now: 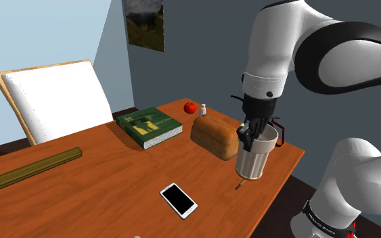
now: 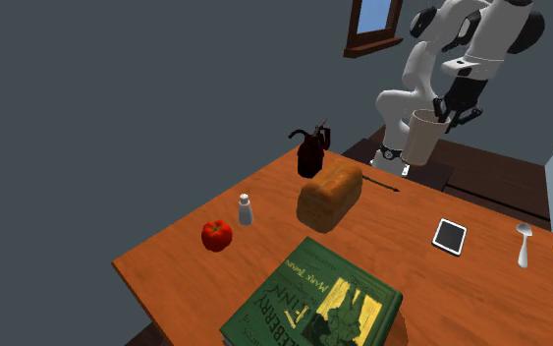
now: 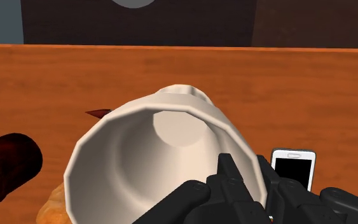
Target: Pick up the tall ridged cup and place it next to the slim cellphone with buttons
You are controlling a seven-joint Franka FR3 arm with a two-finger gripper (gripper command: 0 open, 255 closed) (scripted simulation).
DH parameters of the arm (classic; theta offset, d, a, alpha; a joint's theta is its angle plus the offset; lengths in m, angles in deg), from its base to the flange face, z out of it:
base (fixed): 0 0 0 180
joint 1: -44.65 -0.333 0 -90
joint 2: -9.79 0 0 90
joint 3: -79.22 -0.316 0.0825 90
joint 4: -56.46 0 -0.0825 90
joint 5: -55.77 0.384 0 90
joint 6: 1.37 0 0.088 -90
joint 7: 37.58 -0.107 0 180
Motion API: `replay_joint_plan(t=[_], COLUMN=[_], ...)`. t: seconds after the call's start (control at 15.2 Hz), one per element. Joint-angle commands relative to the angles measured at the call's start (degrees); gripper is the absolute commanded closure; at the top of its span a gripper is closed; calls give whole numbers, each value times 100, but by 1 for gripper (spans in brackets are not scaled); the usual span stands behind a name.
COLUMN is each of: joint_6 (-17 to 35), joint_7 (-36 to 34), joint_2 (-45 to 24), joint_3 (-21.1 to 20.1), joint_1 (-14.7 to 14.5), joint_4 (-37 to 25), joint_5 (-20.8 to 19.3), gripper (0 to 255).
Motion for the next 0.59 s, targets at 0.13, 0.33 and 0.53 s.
replay_joint_plan(t=[0.13, 0.33, 0.53], joint_6=[303, 532, 767], joint_7=[0, -7, -14], joint_2=[5, -1, -22], joint_3=[-57, -107, -161], joint_1=[-21, -41, -60], joint_4=[301, 524, 740], joint_5=[50, 94, 139], gripper=[255, 255, 255])
